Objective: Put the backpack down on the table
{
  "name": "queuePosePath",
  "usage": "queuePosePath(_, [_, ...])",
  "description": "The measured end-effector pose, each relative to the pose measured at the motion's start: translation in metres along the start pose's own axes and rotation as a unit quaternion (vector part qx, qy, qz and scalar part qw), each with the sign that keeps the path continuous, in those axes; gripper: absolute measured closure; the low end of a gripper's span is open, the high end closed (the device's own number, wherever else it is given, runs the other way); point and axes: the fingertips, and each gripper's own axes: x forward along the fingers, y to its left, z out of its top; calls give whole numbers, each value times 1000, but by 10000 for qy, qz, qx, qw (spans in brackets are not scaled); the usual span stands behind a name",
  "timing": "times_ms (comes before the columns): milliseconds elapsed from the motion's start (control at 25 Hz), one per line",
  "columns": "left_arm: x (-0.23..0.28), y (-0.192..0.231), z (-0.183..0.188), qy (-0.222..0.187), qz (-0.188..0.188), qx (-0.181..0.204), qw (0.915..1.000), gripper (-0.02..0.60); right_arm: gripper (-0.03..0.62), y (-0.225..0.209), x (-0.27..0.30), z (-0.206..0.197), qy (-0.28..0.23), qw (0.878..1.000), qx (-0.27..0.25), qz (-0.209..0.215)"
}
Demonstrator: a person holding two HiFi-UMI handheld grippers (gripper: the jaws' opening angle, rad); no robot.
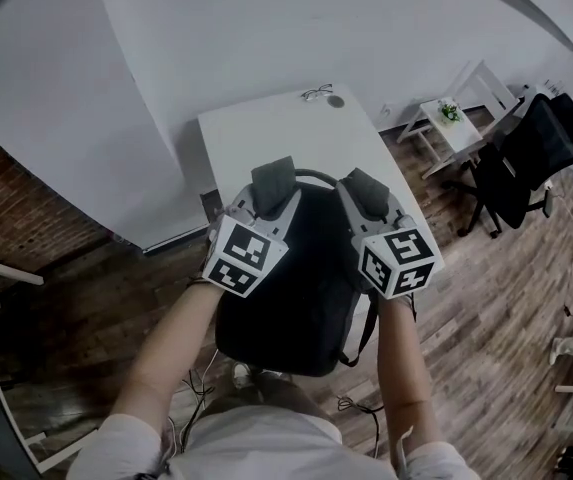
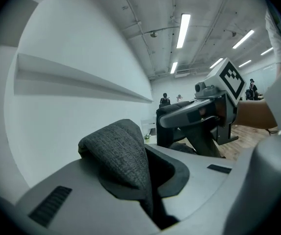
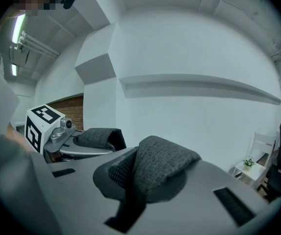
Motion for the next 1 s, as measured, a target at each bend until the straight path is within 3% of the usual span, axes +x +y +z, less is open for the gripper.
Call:
queuePosePath(240, [28,7,-45,590,-78,-270,9979,557,549,-12,21,-53,685,9976,35,-85])
queuePosePath(480, [43,7,-86,959,-124,-508,9940,502,545,-25,37,-106,1260,9916,164,-246])
queuePosePath(1000, [59,11,-130,1506,-53,-799,9853,424,392,-42,36,-161,2106,9752,600,-329])
